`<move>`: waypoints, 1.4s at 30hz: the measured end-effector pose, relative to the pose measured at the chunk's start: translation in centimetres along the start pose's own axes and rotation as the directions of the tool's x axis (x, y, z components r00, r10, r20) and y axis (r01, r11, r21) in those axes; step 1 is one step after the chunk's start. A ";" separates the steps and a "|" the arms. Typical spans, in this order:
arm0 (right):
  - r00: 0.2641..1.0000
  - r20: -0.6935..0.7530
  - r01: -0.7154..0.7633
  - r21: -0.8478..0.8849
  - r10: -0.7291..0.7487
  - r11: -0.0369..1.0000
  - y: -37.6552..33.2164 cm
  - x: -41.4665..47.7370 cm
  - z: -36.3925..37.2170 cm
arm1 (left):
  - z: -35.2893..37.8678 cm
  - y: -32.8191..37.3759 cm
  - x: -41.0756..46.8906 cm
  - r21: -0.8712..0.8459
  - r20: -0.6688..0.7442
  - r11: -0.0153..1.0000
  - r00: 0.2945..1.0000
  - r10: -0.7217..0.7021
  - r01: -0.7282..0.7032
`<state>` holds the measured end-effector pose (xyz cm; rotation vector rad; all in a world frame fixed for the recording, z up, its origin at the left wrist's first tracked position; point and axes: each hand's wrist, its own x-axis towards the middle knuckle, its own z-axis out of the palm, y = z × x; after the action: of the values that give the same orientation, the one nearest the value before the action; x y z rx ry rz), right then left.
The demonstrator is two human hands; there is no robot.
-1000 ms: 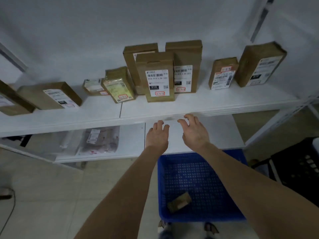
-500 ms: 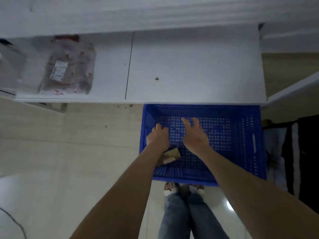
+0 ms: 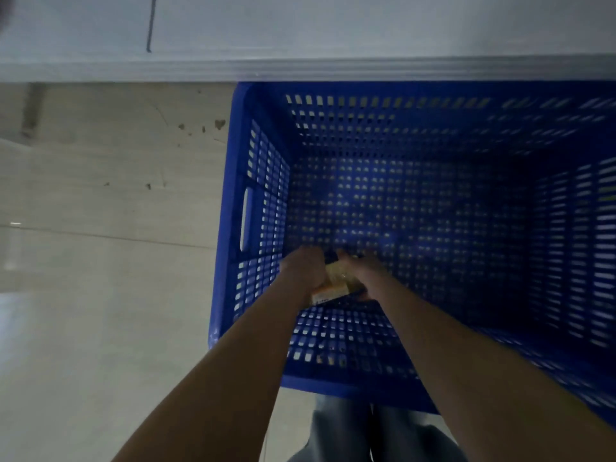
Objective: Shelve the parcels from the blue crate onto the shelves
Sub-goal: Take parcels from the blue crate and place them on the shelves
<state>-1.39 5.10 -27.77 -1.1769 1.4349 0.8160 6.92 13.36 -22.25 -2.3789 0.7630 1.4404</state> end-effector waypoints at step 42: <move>0.805 -0.103 0.447 0.751 -0.584 0.485 -7.7 -61.4 -22.3 | -35.8 1.7 -52.6 -0.860 -0.362 0.391 0.932 -0.017 -0.327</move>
<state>-3.43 -3.71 37.41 -0.7667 0.9896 -0.1506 13.01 11.01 41.02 -3.5328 0.1928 1.9202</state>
